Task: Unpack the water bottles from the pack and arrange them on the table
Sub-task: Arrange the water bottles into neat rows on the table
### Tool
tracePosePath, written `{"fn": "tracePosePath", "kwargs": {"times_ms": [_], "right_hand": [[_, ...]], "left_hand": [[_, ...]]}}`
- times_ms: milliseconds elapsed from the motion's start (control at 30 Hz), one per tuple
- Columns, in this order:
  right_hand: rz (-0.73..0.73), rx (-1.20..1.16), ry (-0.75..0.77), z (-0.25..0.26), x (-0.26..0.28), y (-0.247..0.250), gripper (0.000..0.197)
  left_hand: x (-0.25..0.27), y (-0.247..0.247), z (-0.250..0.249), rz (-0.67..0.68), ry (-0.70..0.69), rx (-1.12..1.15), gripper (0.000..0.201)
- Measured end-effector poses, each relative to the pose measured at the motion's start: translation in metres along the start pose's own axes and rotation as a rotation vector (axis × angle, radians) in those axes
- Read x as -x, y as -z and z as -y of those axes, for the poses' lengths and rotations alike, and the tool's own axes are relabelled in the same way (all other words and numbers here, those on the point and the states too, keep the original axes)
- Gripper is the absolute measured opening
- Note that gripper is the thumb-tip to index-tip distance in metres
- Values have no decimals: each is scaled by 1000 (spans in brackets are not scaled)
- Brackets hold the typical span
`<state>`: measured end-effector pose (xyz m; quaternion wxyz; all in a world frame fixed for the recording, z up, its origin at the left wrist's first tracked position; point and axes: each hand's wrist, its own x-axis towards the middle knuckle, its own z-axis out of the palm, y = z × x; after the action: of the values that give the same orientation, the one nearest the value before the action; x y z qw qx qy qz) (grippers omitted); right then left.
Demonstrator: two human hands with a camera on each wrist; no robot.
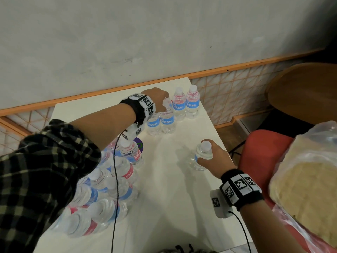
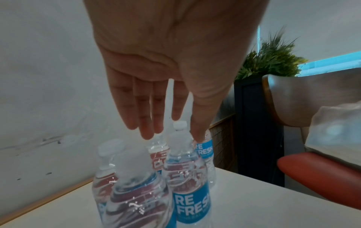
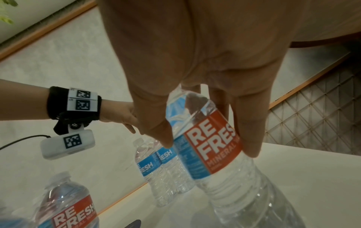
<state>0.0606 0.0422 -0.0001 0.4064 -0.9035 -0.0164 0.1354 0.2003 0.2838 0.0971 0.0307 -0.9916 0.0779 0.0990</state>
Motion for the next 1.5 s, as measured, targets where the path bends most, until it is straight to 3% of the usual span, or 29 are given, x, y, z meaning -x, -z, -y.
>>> {"fn": "tracePosePath", "kwargs": {"times_ms": [267,500,633,867,1500], "right_hand": [[15,-11,11,12,0,0,46],[28,-31,12,20,-3,-2,50],[28,-14,22,22,-3,-2,50],[22,-24,50,18,-2,-2,59],[-23,-192,2,5,-1,0,69]], "left_hand": [[38,18,33,114,65,-87,27],[78,5,37,549,113,-63,45],[91,-6,36,664,96,-111,31],[101,-9,22,582,90,-36,17],[97,-14,-96,526,59,627,47]]}}
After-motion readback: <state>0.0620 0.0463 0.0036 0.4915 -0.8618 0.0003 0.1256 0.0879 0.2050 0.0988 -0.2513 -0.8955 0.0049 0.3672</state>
